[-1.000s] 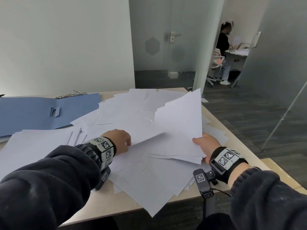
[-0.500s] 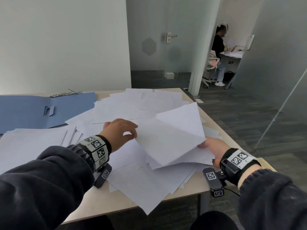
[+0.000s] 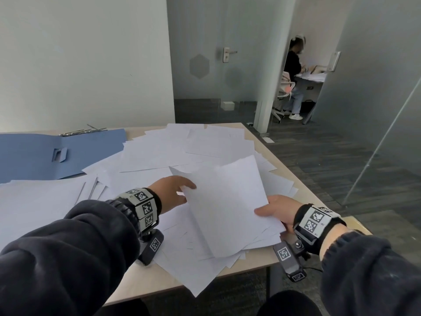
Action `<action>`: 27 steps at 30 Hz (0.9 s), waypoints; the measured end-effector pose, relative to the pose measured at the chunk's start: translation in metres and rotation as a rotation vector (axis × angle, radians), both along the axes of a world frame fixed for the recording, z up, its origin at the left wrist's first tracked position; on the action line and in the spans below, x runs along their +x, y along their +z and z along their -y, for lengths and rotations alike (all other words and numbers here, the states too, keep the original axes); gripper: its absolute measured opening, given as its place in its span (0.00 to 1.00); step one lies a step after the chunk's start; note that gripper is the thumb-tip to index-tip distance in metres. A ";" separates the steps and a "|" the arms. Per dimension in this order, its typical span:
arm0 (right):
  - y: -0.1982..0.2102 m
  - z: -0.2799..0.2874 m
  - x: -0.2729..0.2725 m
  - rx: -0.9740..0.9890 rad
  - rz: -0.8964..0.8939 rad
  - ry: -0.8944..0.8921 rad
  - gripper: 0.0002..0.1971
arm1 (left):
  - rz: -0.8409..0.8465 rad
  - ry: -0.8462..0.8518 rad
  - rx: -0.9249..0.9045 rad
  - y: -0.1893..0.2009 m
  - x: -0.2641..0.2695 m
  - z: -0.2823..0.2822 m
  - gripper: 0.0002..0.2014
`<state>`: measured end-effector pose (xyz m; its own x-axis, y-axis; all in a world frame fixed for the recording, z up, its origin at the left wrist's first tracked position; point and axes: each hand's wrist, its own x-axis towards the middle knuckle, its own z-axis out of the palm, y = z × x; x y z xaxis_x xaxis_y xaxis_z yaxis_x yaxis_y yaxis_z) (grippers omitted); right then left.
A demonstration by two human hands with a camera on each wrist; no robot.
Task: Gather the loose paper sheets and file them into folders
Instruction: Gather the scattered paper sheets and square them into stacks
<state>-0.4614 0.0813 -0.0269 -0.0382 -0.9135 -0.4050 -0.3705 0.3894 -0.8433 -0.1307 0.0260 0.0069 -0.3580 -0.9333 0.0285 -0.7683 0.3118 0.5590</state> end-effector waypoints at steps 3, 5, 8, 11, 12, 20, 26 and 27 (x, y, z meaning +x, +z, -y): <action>-0.001 0.005 -0.009 -0.139 0.007 -0.138 0.05 | 0.039 0.194 0.049 0.000 0.009 0.012 0.27; -0.002 0.006 -0.014 -0.223 0.068 -0.251 0.04 | 0.162 0.292 0.152 0.001 0.015 0.020 0.35; -0.003 0.005 -0.020 -0.291 0.107 -0.380 0.07 | 0.320 0.357 0.264 -0.003 0.019 0.030 0.46; -0.007 0.007 -0.021 -0.296 0.077 -0.391 0.08 | 0.502 0.360 0.260 -0.005 0.015 0.035 0.53; -0.009 0.007 -0.020 -0.285 0.063 -0.379 0.07 | 0.552 0.356 0.262 -0.005 0.013 0.036 0.55; -0.012 0.004 -0.016 -0.264 0.018 -0.293 0.07 | 0.552 0.356 0.305 0.000 0.004 0.046 0.40; -0.007 -0.003 -0.014 -0.280 0.056 -0.262 0.06 | 0.375 0.374 0.216 0.003 0.015 0.046 0.14; -0.006 -0.005 -0.013 -0.284 0.068 -0.252 0.06 | 0.273 0.392 0.214 0.000 0.018 0.046 0.10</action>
